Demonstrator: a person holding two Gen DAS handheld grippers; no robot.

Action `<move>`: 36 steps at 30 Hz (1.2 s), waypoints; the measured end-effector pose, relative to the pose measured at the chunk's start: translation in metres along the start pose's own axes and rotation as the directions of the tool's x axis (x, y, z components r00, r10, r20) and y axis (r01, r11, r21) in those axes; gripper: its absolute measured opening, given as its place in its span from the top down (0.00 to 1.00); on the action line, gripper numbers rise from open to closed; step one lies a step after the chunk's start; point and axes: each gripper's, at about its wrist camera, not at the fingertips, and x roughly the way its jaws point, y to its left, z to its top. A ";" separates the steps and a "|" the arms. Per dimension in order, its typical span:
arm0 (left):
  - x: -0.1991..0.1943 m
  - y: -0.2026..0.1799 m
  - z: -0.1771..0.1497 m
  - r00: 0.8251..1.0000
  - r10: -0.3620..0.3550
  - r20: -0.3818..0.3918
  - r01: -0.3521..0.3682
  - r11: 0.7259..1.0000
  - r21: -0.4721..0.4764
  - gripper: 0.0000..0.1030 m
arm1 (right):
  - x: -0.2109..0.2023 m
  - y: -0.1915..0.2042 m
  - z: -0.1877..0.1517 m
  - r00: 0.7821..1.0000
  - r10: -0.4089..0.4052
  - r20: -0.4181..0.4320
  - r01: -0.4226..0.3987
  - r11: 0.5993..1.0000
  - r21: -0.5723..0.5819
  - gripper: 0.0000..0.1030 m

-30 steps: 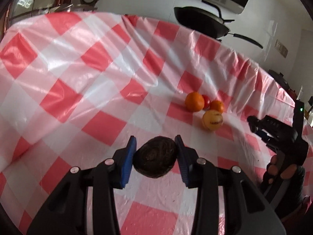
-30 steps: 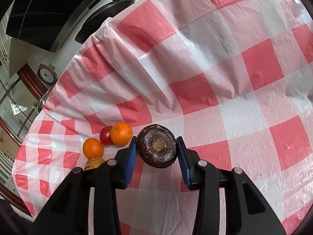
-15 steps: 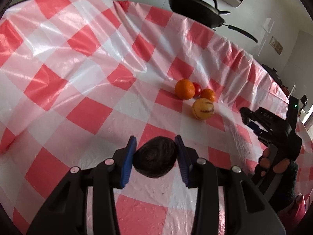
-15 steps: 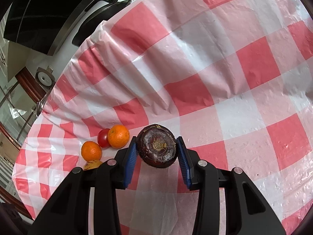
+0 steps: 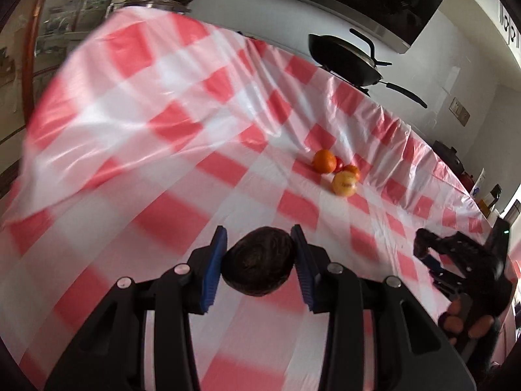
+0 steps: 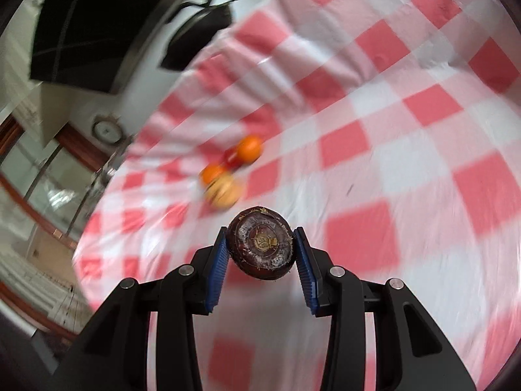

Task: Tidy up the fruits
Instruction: 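Carry the dark fruits with both tools toward the white box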

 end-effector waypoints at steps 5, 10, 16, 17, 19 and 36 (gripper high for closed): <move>-0.046 0.028 -0.019 1.000 0.019 0.015 -0.019 1.000 0.012 0.60 | -0.027 0.045 -0.053 0.998 0.050 -0.048 -0.056 0.990 -0.130 0.61; -0.086 0.059 -0.033 0.996 0.069 0.053 -0.071 0.997 0.035 0.60 | -0.039 0.088 -0.100 0.992 0.068 -0.105 -0.096 0.953 -0.288 0.61; -0.120 0.100 -0.050 0.991 0.117 0.065 -0.117 0.993 0.009 0.60 | -0.041 0.127 -0.137 0.984 0.082 -0.158 -0.141 0.902 -0.409 0.61; -0.125 0.108 -0.053 0.990 0.121 0.067 -0.121 0.993 0.000 0.60 | -0.040 0.133 -0.144 0.982 0.083 -0.169 -0.149 0.893 -0.425 0.61; -0.132 0.121 -0.056 0.988 0.136 0.073 -0.135 0.991 -0.019 0.60 | -0.037 0.146 -0.160 0.977 0.082 -0.197 -0.166 0.870 -0.464 0.61; -0.209 0.227 -0.085 0.964 0.234 0.126 -0.207 0.958 -0.196 0.60 | -0.047 0.259 -0.336 0.893 0.117 -0.435 -0.442 0.412 -0.796 0.61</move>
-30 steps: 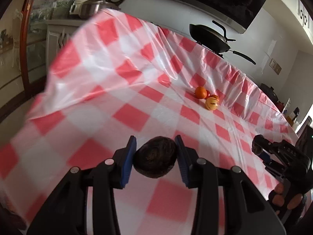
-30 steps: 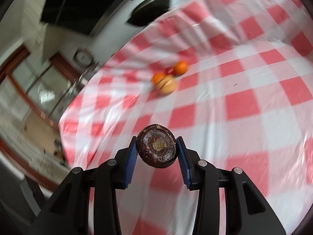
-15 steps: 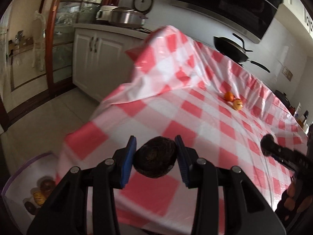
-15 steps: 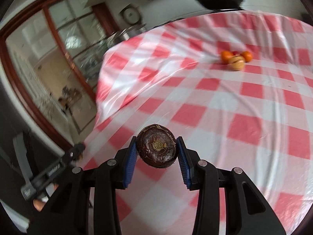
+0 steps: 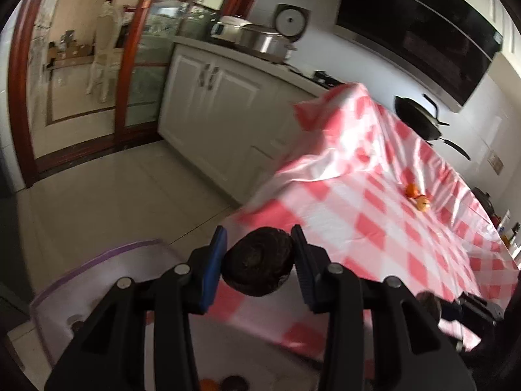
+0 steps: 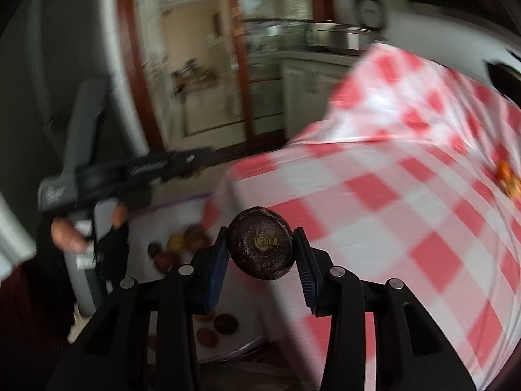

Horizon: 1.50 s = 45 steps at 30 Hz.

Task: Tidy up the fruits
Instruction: 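Carry the dark fruits with both tools toward the white box, then open the left tool over the box while the right tool releases its dark fruit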

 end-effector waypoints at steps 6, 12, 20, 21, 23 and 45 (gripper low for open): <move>-0.003 0.044 -0.014 0.998 0.063 -0.028 -0.065 0.996 -0.061 0.60 | 0.042 0.043 -0.016 0.987 0.088 -0.135 -0.102 0.990 -0.096 0.61; 0.037 0.078 -0.048 0.963 0.194 -0.188 -0.211 0.974 -0.077 0.60 | 0.092 0.062 -0.041 0.942 0.115 -0.315 -0.160 0.980 -0.121 0.61; 0.081 0.098 -0.094 0.877 0.296 -0.379 -0.336 0.941 -0.044 0.60 | 0.162 0.066 -0.064 0.857 0.039 -0.514 -0.125 0.983 -0.132 0.61; 0.083 0.099 -0.098 0.870 0.305 -0.389 -0.346 0.937 -0.040 0.60 | 0.171 0.068 -0.068 0.842 0.022 -0.540 -0.118 0.982 -0.145 0.61; 0.086 0.103 -0.106 0.856 0.327 -0.401 -0.369 0.929 -0.030 0.60 | 0.182 0.073 -0.072 0.826 -0.010 -0.563 -0.110 0.978 -0.179 0.61; 0.099 0.122 -0.111 0.849 0.295 -0.439 -0.377 0.919 -0.111 0.37 | 0.175 0.094 -0.076 0.845 -0.040 -0.534 -0.148 0.941 -0.306 0.45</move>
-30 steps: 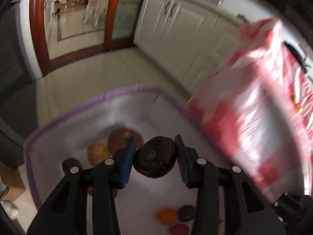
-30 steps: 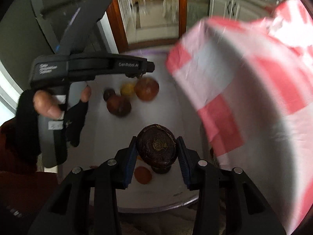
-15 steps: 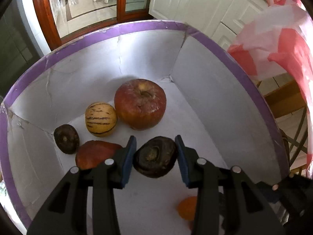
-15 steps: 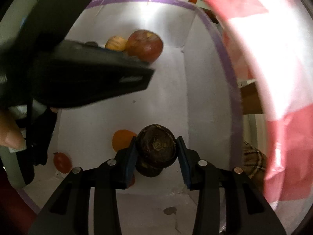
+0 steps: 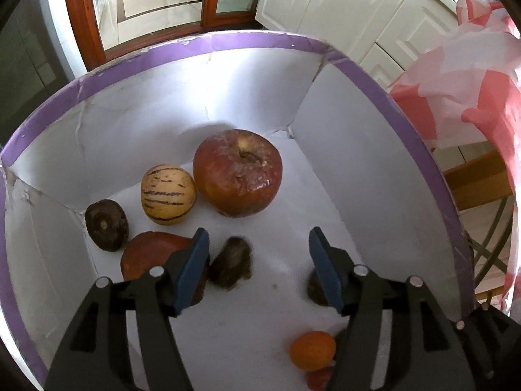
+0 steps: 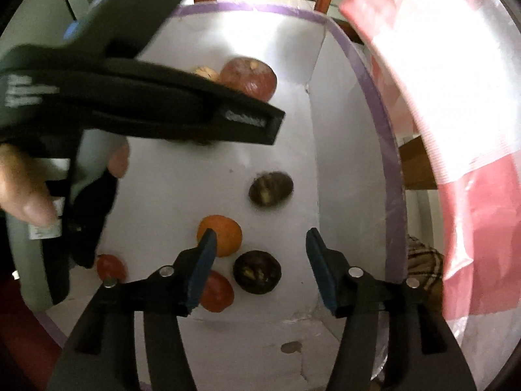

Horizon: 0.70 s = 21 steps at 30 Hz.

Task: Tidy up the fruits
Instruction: 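Open the left tool over the box while the right tool releases its dark fruit, then move both open tools back over the remaining fruits on the table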

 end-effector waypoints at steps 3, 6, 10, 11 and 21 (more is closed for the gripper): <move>-0.002 0.000 0.000 1.000 -0.002 0.011 0.002 1.000 -0.009 0.33 | -0.007 0.002 -0.007 1.000 0.004 0.014 -0.004 1.000 -0.010 0.45; -0.003 -0.002 0.001 1.000 0.011 0.007 -0.011 1.000 -0.010 0.33 | -0.015 0.004 -0.011 1.000 0.005 0.027 -0.004 1.000 -0.017 0.45; -0.028 -0.009 0.011 0.999 -0.004 0.044 0.005 1.000 -0.018 0.33 | -0.055 0.021 -0.024 0.995 0.010 0.100 -0.006 0.999 -0.035 0.45; -0.043 -0.012 0.018 0.995 0.005 0.095 -0.003 1.000 -0.023 0.33 | -0.071 0.022 -0.027 0.990 0.027 0.139 -0.021 0.999 -0.049 0.45; -0.215 -0.098 0.053 0.801 -0.020 0.598 -0.015 0.998 0.054 0.02 | -0.242 -0.016 -0.089 0.850 0.018 0.527 -0.014 1.000 -0.012 0.26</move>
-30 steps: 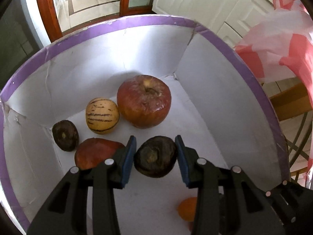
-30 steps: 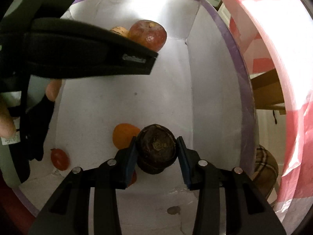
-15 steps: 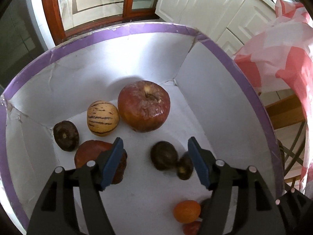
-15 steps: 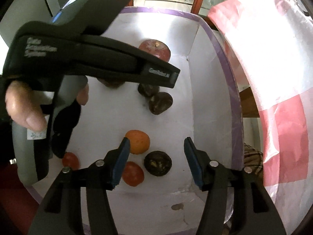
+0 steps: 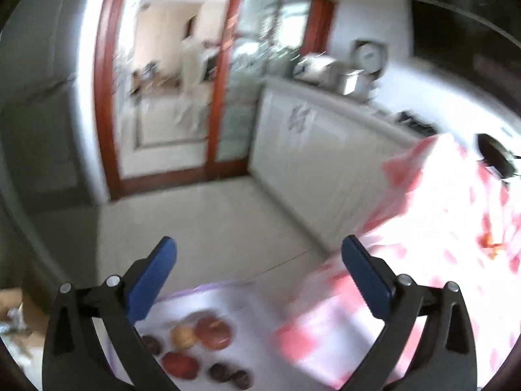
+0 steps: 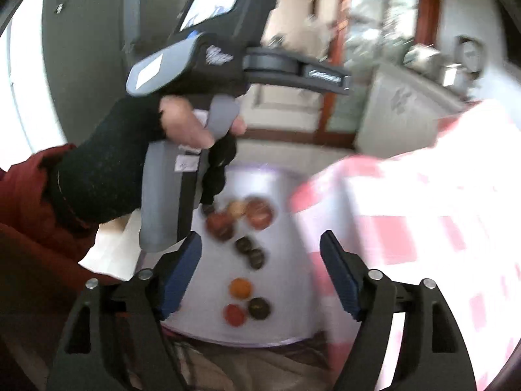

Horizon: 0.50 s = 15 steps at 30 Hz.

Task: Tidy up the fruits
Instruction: 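Move both open tools back over the remaining fruits on the table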

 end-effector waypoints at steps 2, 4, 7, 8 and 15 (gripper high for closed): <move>-0.008 -0.043 0.008 0.996 -0.089 0.005 0.089 0.994 0.064 0.01 | -0.035 -0.022 -0.005 0.995 -0.074 0.065 0.071 0.996 0.052 0.22; -0.013 -0.096 0.009 0.981 -0.190 -0.029 0.192 0.967 0.166 0.01 | -0.063 -0.046 -0.017 0.979 -0.171 0.109 0.158 0.980 0.119 0.19; -0.009 -0.171 -0.005 0.950 -0.295 -0.103 0.313 0.903 0.296 0.01 | -0.096 -0.096 -0.051 0.942 -0.320 0.104 0.282 0.918 0.278 0.16; -0.003 -0.204 -0.010 0.944 -0.308 -0.121 0.331 0.879 0.343 0.01 | -0.104 -0.115 -0.064 0.927 -0.366 0.081 0.320 0.885 0.339 0.16; 0.069 -0.368 -0.044 0.908 -0.281 -0.311 0.393 0.828 0.399 0.01 | -0.163 -0.251 -0.155 0.781 -0.605 -0.155 0.507 0.469 0.723 0.16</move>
